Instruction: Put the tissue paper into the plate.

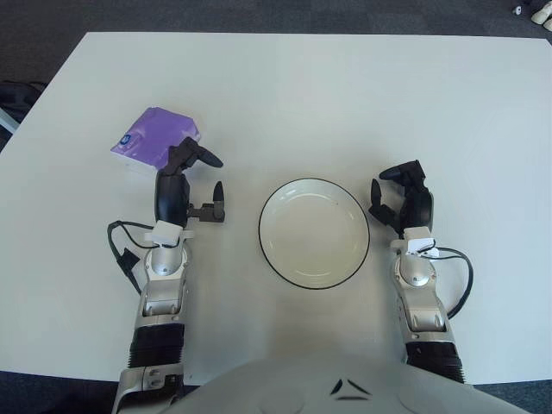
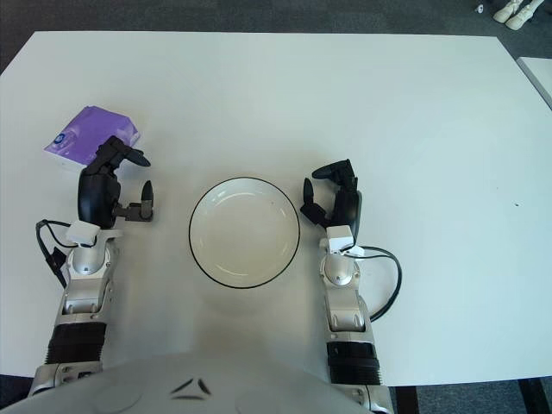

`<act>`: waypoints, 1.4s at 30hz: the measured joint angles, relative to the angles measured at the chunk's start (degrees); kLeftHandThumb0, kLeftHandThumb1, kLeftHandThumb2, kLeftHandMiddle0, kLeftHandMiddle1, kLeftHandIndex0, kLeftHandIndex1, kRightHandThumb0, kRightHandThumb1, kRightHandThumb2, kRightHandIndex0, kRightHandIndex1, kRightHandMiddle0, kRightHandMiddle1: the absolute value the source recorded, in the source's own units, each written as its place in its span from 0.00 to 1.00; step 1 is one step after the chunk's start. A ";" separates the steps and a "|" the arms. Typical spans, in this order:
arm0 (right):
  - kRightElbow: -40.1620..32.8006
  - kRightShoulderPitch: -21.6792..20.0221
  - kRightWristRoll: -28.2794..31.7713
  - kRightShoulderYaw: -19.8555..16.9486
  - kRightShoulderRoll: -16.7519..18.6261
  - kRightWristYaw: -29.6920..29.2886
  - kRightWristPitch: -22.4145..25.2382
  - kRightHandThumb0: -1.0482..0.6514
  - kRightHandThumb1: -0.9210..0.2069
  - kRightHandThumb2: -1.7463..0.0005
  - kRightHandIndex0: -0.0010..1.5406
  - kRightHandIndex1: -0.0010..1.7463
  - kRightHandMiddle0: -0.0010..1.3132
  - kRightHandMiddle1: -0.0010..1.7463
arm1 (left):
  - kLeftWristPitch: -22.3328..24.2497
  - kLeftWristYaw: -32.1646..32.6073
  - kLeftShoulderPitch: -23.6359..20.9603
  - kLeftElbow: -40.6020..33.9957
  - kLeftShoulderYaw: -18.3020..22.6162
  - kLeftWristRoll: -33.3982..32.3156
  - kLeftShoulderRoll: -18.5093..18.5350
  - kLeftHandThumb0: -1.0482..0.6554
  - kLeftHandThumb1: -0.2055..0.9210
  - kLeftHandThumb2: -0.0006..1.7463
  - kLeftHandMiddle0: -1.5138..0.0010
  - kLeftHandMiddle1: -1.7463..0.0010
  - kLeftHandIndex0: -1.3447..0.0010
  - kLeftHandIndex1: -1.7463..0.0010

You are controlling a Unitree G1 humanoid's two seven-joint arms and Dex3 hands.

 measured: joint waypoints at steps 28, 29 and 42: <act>0.95 -0.99 0.25 -0.37 -0.07 0.35 -0.99 0.39 0.20 0.52 0.38 0.70 0.25 1.00 | 6.42 25.48 -2.67 3.07 4.07 26.66 1.62 0.04 0.66 0.49 1.00 0.48 0.99 0.53; 0.96 -0.99 0.25 -0.40 -0.09 0.40 -1.02 0.39 0.20 0.52 0.38 0.70 0.25 1.00 | 7.27 25.32 -2.86 3.14 3.86 26.75 1.86 0.03 0.68 0.48 1.00 0.52 0.99 0.59; 1.17 -1.30 0.24 -0.50 -0.24 0.55 -1.14 0.39 0.19 0.52 0.38 0.70 0.24 1.00 | 22.10 16.63 -8.83 2.21 0.88 28.66 8.64 0.00 0.90 0.28 1.00 0.99 1.00 1.00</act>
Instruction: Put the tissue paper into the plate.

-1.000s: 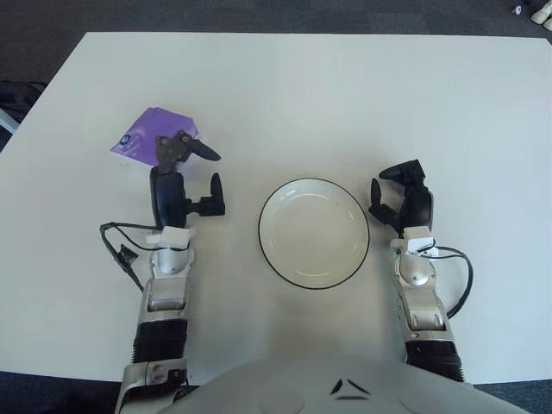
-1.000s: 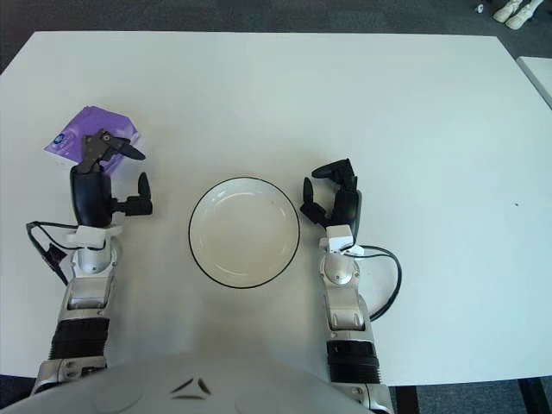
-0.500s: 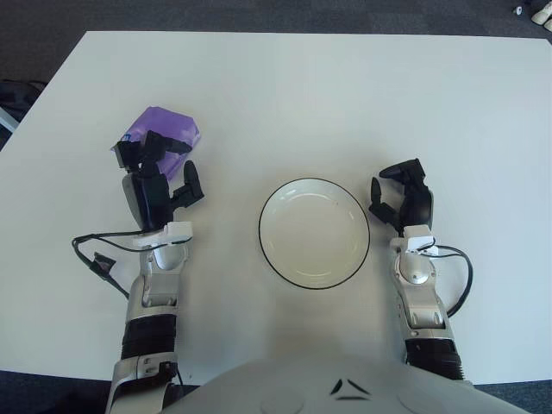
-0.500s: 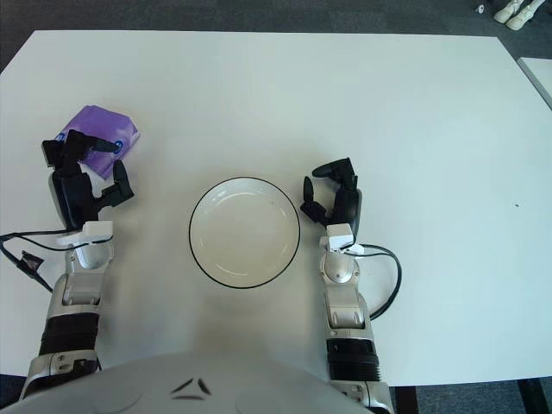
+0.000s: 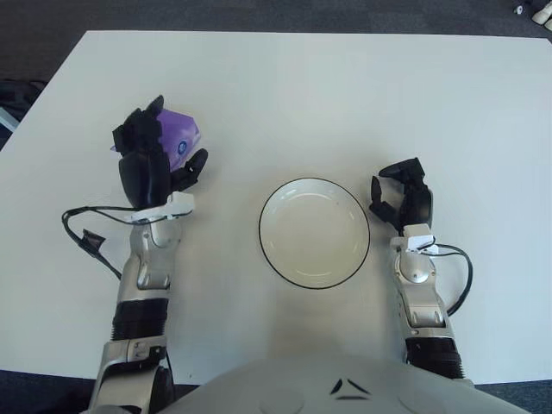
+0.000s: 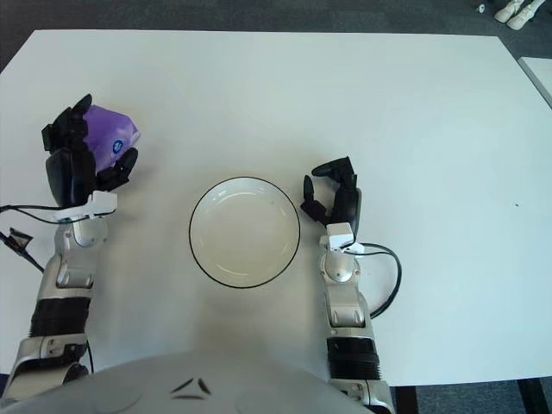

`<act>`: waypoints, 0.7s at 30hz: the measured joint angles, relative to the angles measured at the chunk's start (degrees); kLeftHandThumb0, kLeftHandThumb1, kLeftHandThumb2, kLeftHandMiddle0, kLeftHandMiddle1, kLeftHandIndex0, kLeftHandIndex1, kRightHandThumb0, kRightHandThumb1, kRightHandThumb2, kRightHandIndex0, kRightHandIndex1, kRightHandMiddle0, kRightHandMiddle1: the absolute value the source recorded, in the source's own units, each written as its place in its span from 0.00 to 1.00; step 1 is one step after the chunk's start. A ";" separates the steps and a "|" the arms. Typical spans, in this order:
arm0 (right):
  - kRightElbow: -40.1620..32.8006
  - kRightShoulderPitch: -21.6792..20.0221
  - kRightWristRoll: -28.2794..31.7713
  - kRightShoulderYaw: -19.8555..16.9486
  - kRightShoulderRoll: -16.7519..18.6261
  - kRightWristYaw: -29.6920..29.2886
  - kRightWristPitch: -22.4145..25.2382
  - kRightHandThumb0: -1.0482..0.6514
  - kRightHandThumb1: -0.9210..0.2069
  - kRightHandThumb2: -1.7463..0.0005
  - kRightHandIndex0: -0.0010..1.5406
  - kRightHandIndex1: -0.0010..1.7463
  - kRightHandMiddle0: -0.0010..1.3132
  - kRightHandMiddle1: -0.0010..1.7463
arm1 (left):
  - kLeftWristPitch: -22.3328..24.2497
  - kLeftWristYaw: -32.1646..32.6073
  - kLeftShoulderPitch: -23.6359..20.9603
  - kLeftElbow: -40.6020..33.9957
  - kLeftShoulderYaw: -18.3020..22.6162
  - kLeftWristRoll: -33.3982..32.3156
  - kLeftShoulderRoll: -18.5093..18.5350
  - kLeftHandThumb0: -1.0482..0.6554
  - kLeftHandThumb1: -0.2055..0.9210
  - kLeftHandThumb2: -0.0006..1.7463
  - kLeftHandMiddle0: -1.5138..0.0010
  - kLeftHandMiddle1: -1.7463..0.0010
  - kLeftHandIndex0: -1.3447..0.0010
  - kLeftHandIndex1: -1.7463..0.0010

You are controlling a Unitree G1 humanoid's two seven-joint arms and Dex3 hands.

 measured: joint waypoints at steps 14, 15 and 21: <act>0.17 0.01 0.03 -0.23 -0.03 -0.06 -0.23 0.39 0.24 0.48 0.40 0.70 0.27 1.00 | 6.20 -1.78 -7.10 5.01 -4.85 2.81 5.62 0.00 0.98 0.24 1.00 1.00 1.00 1.00; 0.17 0.00 0.02 -0.23 -0.03 -0.07 -0.23 0.39 0.24 0.48 0.40 0.70 0.27 1.00 | 6.39 -1.78 -7.48 5.44 -5.01 2.81 5.89 0.00 0.99 0.24 1.00 1.00 1.00 1.00; 0.17 -0.04 -0.08 -0.27 -0.04 -0.09 -0.19 0.39 0.23 0.49 0.39 0.70 0.27 1.00 | 6.83 -1.44 -9.70 8.46 -6.84 2.91 7.73 0.00 0.99 0.22 1.00 1.00 1.00 1.00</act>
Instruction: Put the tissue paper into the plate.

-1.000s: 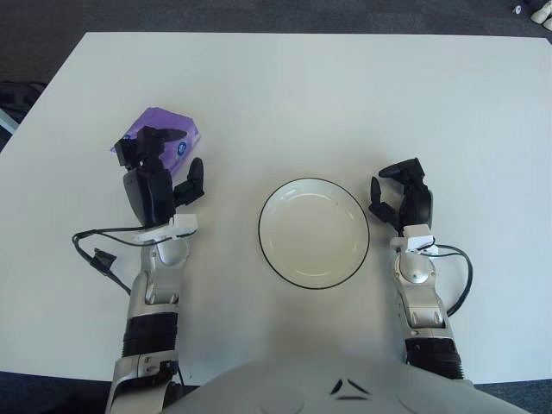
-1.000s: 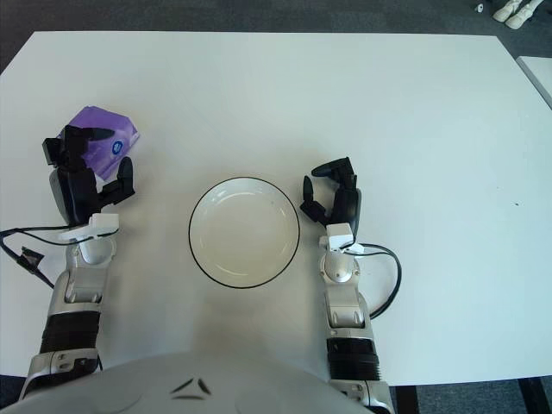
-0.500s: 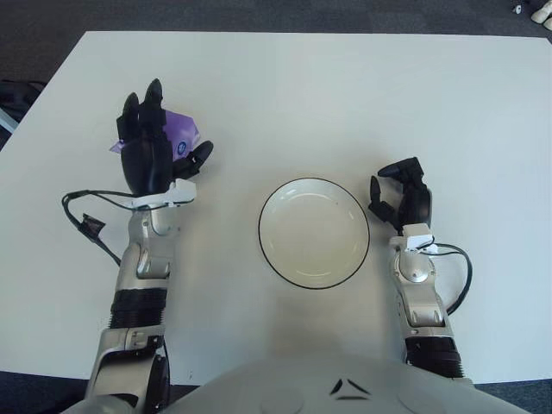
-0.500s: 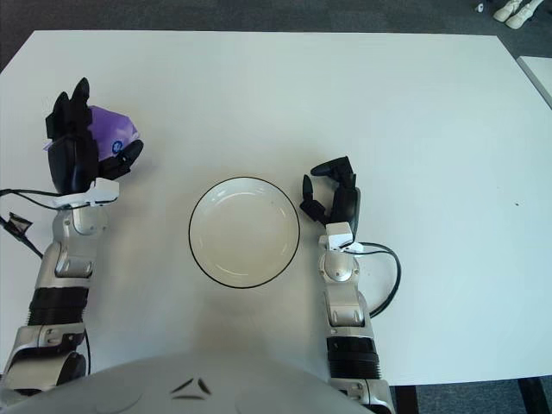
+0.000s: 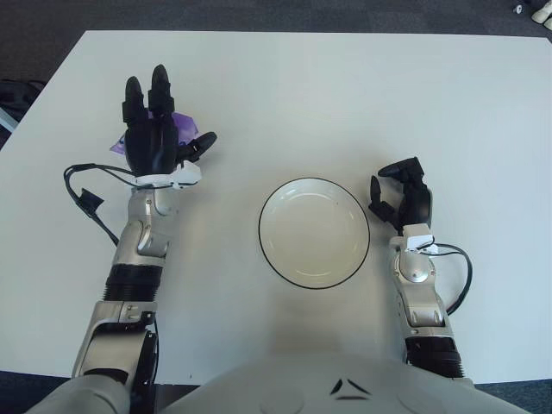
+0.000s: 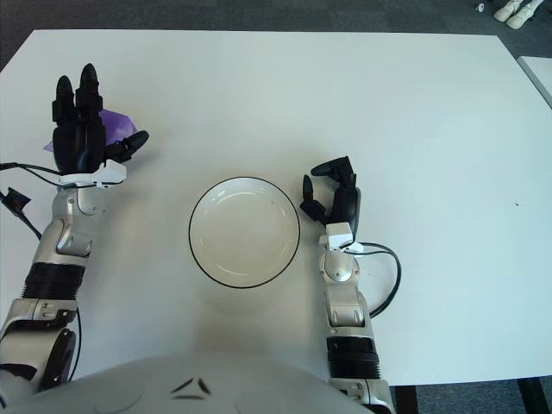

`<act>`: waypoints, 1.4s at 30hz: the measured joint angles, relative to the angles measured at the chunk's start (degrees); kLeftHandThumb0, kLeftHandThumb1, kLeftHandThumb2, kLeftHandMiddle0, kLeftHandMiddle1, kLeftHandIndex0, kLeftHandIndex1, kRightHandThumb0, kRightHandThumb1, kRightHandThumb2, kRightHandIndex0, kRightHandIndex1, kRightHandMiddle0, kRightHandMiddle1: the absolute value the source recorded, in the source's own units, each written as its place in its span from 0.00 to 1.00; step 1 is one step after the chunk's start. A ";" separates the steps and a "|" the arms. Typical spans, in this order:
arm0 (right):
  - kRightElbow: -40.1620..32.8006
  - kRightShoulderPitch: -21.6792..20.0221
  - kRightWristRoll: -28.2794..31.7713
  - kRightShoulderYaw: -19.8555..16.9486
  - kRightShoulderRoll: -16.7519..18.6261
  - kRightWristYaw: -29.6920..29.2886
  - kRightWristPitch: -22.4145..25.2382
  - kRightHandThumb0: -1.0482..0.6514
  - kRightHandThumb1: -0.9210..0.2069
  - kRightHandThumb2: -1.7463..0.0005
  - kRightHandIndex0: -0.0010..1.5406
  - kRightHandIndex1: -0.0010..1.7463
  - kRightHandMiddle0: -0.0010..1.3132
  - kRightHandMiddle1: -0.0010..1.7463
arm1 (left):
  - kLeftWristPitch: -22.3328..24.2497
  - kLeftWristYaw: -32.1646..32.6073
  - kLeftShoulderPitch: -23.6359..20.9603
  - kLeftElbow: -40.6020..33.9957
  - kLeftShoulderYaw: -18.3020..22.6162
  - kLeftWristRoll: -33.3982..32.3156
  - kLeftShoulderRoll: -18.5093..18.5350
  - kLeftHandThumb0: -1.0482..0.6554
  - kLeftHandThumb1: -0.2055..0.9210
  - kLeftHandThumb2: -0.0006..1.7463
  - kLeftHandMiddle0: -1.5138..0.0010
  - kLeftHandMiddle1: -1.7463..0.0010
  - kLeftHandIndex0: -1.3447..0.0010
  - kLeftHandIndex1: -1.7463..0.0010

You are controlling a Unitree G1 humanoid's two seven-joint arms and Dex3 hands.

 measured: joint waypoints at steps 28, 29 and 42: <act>-0.75 0.32 -0.10 0.22 0.03 0.10 1.23 0.39 0.24 0.48 0.38 0.70 0.27 1.00 | -1.27 -13.08 -5.26 5.23 -5.13 -2.52 9.99 0.00 0.96 0.20 1.00 1.00 1.00 1.00; -0.79 0.37 -0.09 0.22 0.03 0.11 1.23 0.39 0.23 0.49 0.38 0.70 0.27 1.00 | -0.98 -14.17 -5.28 5.21 -5.18 -2.50 10.82 0.00 0.96 0.20 1.00 1.00 1.00 1.00; -0.86 0.83 -0.12 0.24 -0.17 0.12 0.91 0.39 0.22 0.50 0.38 0.70 0.26 1.00 | 1.80 -30.16 -5.89 3.18 -6.71 -1.39 21.94 0.00 0.95 0.20 1.00 1.00 1.00 1.00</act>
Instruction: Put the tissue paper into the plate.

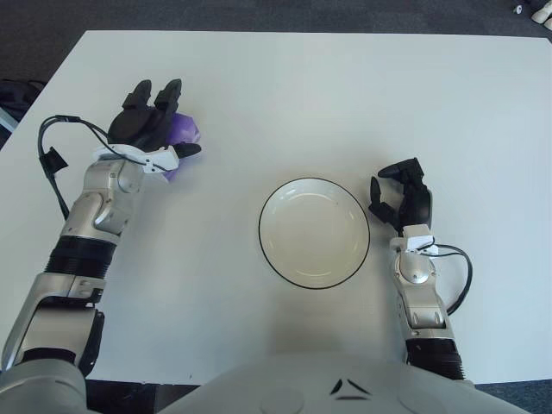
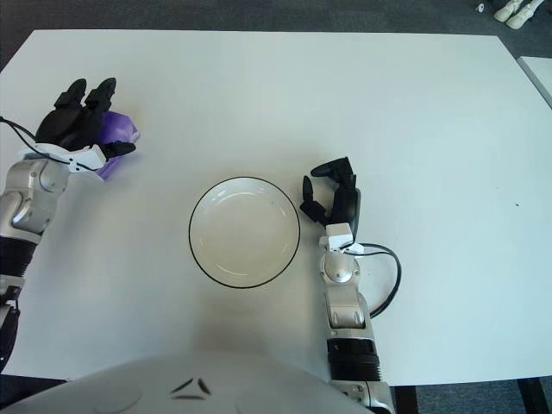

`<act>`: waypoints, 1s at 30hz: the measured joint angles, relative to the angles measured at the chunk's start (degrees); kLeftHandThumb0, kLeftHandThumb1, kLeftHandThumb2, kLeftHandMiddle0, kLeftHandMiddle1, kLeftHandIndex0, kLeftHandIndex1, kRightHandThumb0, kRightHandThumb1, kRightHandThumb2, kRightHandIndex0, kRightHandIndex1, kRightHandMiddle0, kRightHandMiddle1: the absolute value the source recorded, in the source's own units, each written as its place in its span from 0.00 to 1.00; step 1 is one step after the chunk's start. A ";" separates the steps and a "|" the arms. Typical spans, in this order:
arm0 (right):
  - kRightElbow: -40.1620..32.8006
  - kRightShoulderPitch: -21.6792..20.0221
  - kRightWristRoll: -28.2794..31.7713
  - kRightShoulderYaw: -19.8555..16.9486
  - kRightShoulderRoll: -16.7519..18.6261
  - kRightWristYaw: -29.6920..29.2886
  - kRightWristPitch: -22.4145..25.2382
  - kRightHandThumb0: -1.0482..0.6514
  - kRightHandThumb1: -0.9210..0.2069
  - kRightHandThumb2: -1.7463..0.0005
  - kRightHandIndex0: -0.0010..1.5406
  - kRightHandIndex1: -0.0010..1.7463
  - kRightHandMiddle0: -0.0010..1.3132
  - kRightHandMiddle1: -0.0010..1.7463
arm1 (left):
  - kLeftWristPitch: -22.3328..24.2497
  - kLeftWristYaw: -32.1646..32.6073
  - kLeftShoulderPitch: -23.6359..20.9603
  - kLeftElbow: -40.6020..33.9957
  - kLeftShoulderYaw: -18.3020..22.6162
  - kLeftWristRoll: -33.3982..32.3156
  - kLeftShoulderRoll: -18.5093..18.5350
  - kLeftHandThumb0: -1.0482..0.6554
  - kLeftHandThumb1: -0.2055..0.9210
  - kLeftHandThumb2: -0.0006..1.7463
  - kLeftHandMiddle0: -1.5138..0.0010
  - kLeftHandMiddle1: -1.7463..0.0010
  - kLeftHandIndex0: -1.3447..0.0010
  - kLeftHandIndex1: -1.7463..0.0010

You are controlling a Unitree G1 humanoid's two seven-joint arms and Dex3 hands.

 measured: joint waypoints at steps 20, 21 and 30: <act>0.00 0.18 0.01 0.01 -0.08 -0.04 0.16 0.39 0.22 0.50 0.38 0.70 0.26 1.00 | -3.37 -9.35 -0.52 -6.61 1.58 0.89 13.14 0.00 0.82 0.23 1.00 1.00 1.00 1.00; 0.00 0.17 0.00 0.02 -0.09 -0.03 0.20 0.39 0.22 0.50 0.38 0.70 0.26 1.00 | -3.78 -9.35 -0.44 -6.61 1.58 0.79 13.19 0.00 0.81 0.23 1.00 1.00 1.00 1.00; 0.29 -0.09 0.02 0.03 -0.24 0.02 -0.17 0.39 0.20 0.52 0.37 0.70 0.25 1.00 | -10.35 -8.20 1.79 -6.12 2.27 -2.05 13.41 0.00 0.72 0.30 1.00 1.00 1.00 1.00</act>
